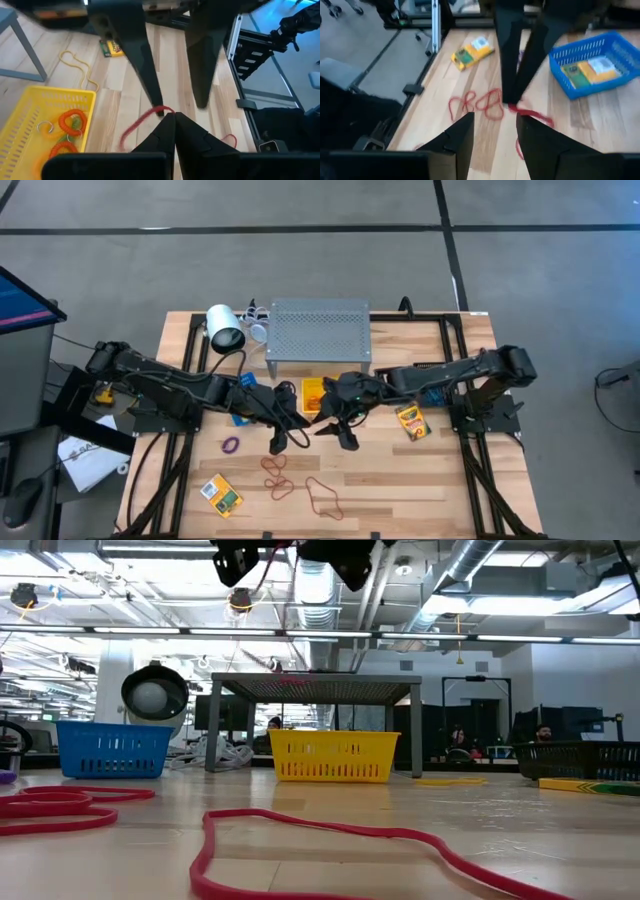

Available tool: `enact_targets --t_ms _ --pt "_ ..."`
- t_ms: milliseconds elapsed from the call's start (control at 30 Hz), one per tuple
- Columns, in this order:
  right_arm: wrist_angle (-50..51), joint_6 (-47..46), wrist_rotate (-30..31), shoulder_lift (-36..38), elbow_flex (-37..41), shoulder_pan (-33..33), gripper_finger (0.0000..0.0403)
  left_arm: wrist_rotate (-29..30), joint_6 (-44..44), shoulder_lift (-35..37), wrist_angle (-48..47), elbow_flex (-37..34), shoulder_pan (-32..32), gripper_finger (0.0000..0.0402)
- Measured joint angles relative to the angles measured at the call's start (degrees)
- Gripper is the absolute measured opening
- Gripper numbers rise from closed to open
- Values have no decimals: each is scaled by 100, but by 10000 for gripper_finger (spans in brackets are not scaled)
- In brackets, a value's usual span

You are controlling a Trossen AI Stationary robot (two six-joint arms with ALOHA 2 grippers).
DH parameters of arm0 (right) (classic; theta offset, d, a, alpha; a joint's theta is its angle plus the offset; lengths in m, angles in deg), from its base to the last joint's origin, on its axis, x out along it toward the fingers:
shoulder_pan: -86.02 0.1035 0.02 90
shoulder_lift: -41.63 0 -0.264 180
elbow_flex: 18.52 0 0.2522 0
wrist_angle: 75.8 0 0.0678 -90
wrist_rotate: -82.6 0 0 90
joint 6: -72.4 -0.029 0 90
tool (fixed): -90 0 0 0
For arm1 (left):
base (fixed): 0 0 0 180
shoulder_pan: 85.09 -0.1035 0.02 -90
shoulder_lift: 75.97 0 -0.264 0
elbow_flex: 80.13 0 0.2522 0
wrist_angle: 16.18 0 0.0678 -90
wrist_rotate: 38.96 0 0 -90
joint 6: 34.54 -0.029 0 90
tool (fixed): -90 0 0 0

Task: Pick & Place Office Desk Supplies
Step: Put the red rubber band into the black bin

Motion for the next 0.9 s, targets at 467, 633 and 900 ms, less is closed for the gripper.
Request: enact_targets --t_ms 467,633,900 --pt "211 180 0 91 2 -113 149 -58 13 0 23 0 13 0" --pt "159 214 0 89 2 -227 149 -219 22 0 138 0 13 0" --pt "-57 304 -17 71 2 -249 150 -271 12 0 192 0 -20 0"
